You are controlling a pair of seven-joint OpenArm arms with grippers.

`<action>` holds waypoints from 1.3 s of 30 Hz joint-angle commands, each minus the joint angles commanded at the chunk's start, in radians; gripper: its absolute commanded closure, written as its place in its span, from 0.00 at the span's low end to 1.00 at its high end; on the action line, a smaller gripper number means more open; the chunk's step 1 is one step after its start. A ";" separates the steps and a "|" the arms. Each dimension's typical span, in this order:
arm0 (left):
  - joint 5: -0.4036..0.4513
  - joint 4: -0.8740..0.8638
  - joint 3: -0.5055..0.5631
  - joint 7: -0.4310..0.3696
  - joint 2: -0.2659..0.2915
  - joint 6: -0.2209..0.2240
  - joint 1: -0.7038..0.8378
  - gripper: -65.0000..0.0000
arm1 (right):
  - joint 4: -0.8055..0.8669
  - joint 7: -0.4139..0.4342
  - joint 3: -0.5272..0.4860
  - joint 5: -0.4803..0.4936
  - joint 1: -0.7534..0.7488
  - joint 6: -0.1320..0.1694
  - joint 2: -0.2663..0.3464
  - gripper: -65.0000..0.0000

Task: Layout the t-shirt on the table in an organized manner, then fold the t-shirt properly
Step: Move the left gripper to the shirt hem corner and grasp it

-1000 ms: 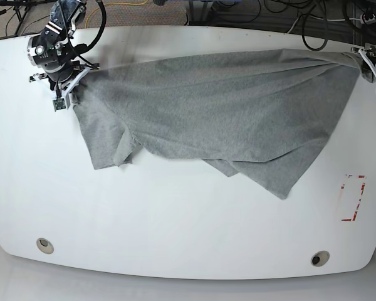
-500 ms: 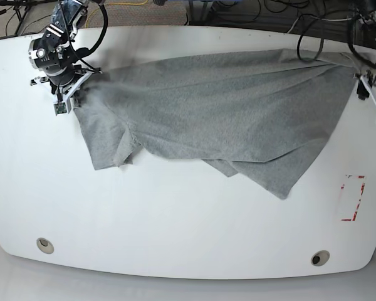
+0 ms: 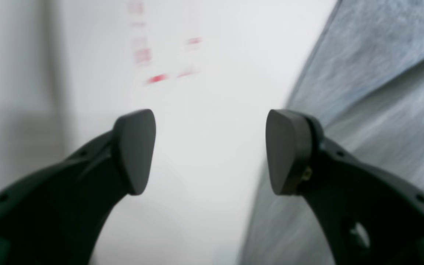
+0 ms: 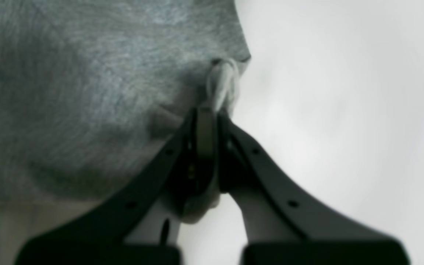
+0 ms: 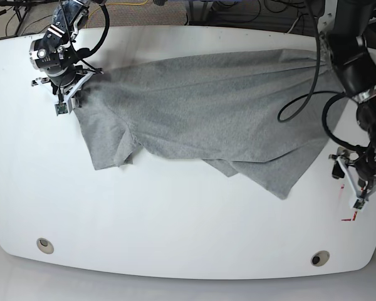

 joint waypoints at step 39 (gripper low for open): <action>0.012 -0.692 0.176 -0.382 0.120 0.099 -0.192 0.32 | 0.003 0.003 0.002 0.002 0.002 0.000 0.000 1.00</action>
